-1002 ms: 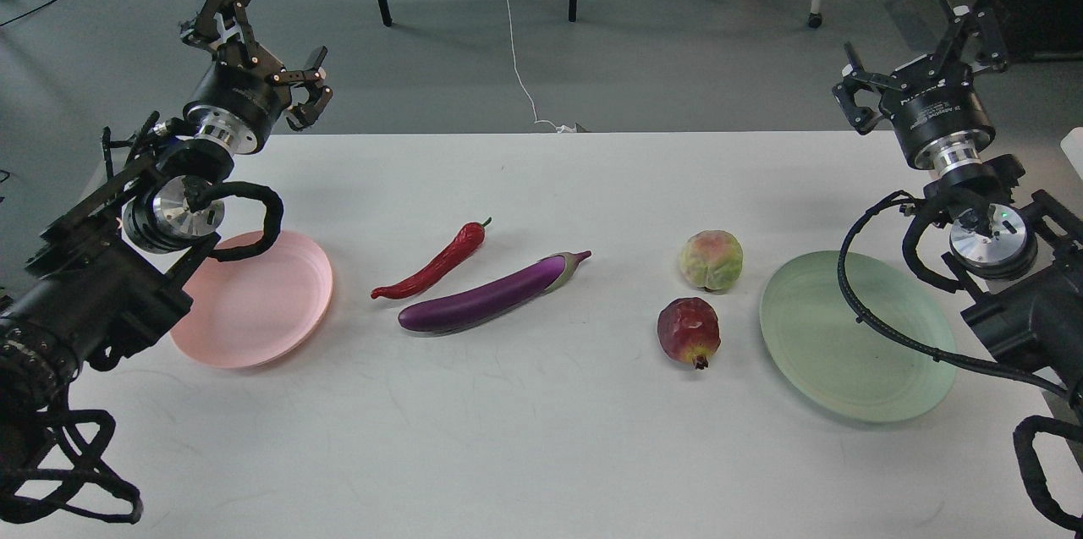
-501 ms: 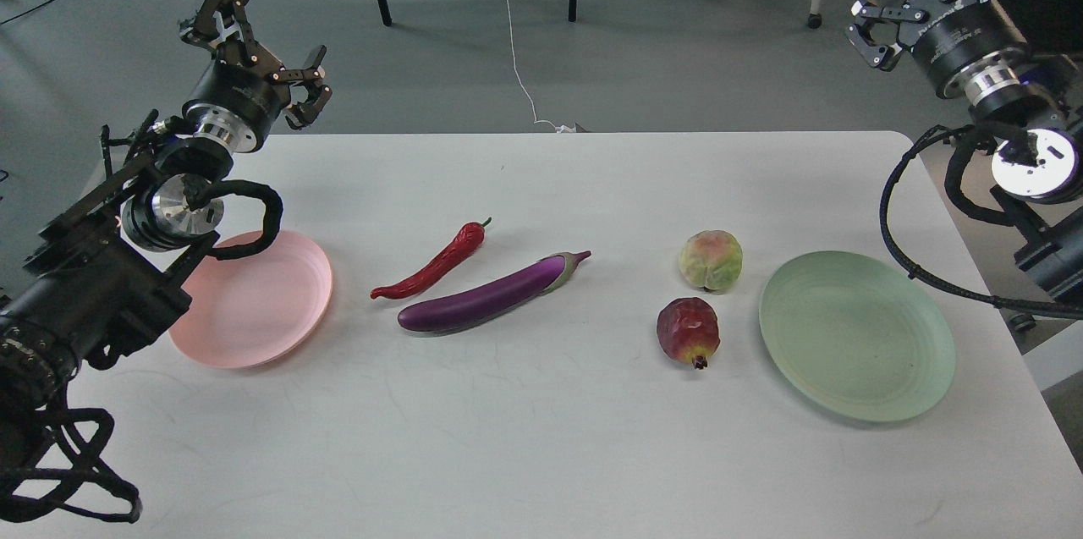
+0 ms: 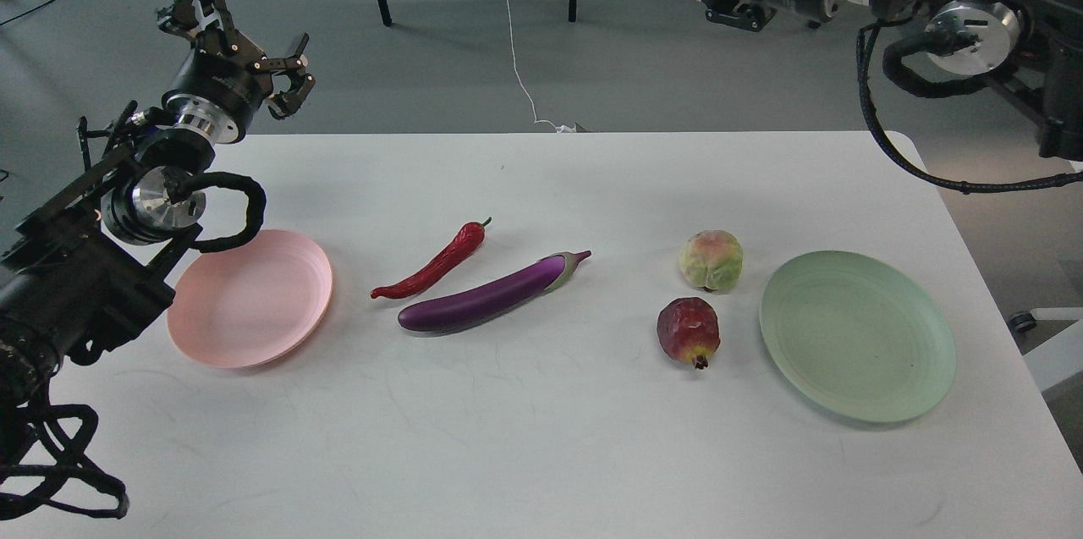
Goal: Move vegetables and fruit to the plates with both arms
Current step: 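Lower the right gripper onto the red pomegranate and grasp it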
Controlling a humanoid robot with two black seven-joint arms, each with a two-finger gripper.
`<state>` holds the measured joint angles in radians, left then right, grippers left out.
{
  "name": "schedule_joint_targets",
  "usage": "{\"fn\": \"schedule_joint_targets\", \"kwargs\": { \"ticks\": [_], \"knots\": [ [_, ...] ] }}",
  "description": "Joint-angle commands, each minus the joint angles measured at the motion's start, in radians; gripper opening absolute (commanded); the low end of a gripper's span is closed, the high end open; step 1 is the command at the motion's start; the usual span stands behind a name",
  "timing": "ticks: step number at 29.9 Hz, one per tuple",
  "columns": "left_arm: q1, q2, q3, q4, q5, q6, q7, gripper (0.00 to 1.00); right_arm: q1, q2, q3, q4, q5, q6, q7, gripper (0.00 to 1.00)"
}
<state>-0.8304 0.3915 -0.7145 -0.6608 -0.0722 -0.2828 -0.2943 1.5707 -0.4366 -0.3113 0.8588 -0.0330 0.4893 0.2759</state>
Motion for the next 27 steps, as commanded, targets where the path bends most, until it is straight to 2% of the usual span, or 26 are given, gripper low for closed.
{"fn": "schedule_joint_targets", "kwargs": {
  "ticks": [1,5,7,10,12,14,18,27],
  "knots": [
    [0.002,-0.005,0.001,0.001,0.0,-0.001,0.001,0.98,0.064,0.012,-0.121,0.11,-0.131,-0.001,0.002,0.98],
    [0.002,-0.005,-0.002,-0.002,-0.001,-0.001,0.001,0.98,0.112,0.019,-0.256,0.227,-0.325,-0.001,0.011,0.96],
    [0.002,-0.003,-0.002,-0.002,-0.001,-0.001,0.001,0.98,0.118,0.019,-0.311,0.288,-0.463,-0.009,0.031,0.96],
    [0.001,0.001,-0.002,-0.003,-0.003,0.004,0.001,0.98,0.126,0.016,-0.399,0.367,-0.744,-0.034,0.084,0.95],
    [0.004,0.009,-0.002,-0.003,-0.003,0.001,0.001,0.98,0.127,0.018,-0.439,0.368,-0.874,-0.06,0.13,0.94],
    [0.008,0.02,-0.002,-0.003,-0.003,-0.001,0.001,0.98,0.127,0.021,-0.468,0.368,-0.929,-0.073,0.147,0.94],
    [0.013,0.024,0.0,-0.003,-0.001,-0.003,0.001,0.98,0.124,0.07,-0.535,0.356,-0.969,-0.084,0.146,0.94],
    [0.016,0.026,0.0,-0.003,-0.001,-0.003,0.001,0.98,0.057,0.176,-0.634,0.263,-0.969,-0.23,0.141,0.93]
  ]
}}
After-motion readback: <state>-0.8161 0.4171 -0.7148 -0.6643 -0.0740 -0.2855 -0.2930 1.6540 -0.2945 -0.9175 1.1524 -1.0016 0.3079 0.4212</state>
